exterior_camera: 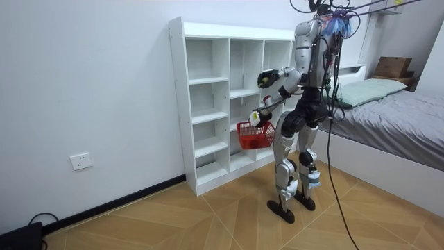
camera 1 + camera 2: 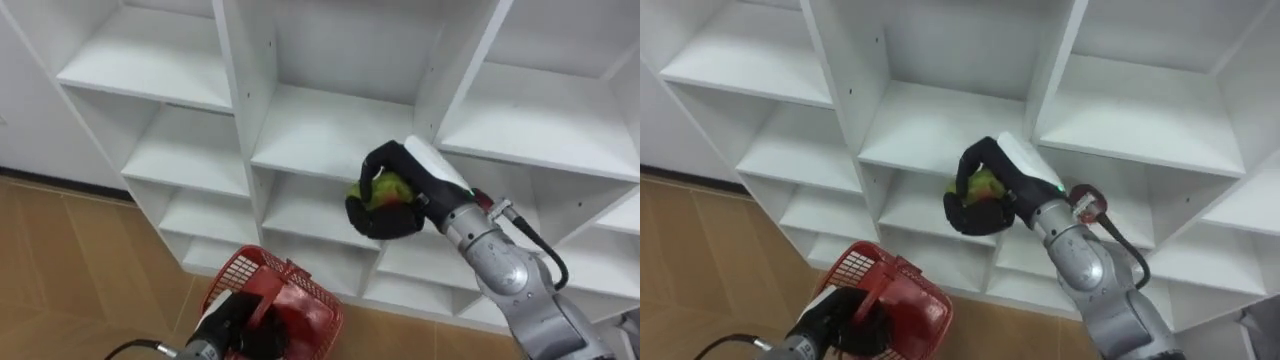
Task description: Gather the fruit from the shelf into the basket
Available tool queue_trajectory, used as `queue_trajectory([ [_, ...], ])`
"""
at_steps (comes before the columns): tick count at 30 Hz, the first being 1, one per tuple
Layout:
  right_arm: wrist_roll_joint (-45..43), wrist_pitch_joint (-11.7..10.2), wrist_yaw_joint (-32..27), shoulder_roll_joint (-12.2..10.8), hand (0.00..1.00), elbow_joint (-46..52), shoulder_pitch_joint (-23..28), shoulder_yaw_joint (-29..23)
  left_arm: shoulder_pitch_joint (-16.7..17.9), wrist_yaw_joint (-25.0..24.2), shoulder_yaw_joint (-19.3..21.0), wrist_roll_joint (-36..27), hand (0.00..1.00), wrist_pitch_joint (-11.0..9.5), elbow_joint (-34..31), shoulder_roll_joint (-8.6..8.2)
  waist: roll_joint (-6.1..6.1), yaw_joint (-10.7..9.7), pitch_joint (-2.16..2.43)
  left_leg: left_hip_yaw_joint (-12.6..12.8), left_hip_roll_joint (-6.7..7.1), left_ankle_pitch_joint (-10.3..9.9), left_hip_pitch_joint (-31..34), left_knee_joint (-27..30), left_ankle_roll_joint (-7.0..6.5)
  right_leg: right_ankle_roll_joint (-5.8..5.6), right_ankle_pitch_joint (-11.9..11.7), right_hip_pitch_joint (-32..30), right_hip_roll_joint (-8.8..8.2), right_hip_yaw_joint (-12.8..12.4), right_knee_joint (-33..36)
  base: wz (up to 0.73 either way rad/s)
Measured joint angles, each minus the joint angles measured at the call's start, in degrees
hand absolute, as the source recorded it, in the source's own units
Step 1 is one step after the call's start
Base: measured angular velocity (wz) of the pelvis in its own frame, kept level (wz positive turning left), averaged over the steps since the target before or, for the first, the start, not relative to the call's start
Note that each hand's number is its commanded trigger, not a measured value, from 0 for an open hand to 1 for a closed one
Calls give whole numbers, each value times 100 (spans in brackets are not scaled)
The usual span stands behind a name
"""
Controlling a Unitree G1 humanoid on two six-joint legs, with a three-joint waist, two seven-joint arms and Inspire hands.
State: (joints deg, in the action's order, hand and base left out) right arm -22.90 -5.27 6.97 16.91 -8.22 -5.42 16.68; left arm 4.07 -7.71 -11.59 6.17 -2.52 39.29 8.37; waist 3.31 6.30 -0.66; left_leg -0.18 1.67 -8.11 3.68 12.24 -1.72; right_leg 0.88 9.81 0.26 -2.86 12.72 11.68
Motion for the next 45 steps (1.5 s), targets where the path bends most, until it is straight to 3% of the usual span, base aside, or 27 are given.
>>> queue_trajectory([
  [4,-5,-2,12,-89,100,-69,141,-4,23,-94,-52,-221,100,-11,-54,0,-79,-113,6,7,-1,-6,-70,2,-7,-13,8,76,-9,-23,-12,-1],
  [8,-5,2,54,-106,100,-214,271,-3,144,-208,-148,-222,100,-12,-343,0,-168,-142,-26,83,-5,-17,-98,-6,-17,-20,13,61,-10,-110,1,-7],
  [16,10,43,70,-136,100,-343,333,2,186,-330,-223,-217,100,-12,-536,-3,-174,-156,-20,107,-6,-18,-107,-15,-18,-22,14,56,-4,-138,-1,-1],
  [22,0,43,72,-323,100,-826,362,1,185,-421,-220,-220,100,-31,-685,3,-178,-157,-18,106,-10,-19,-102,-7,-19,-23,14,56,-2,-137,-1,0],
  [32,10,-3,132,-399,100,-1197,365,14,153,-433,-222,-224,100,-185,-684,-40,-252,-161,29,106,-13,-19,82,53,-19,-24,9,-120,-10,-120,50,0],
  [39,12,-27,155,-447,100,-1337,366,14,148,-475,-287,-224,100,-187,-684,-73,-268,-180,22,113,-13,-20,177,70,-22,-24,14,-230,-8,-99,85,0],
  [45,46,-41,80,-491,100,-1521,431,17,71,-478,-414,-223,100,-187,-685,-73,-352,-201,-9,114,-32,-26,254,99,-30,-25,14,-283,-12,-99,86,0],
])
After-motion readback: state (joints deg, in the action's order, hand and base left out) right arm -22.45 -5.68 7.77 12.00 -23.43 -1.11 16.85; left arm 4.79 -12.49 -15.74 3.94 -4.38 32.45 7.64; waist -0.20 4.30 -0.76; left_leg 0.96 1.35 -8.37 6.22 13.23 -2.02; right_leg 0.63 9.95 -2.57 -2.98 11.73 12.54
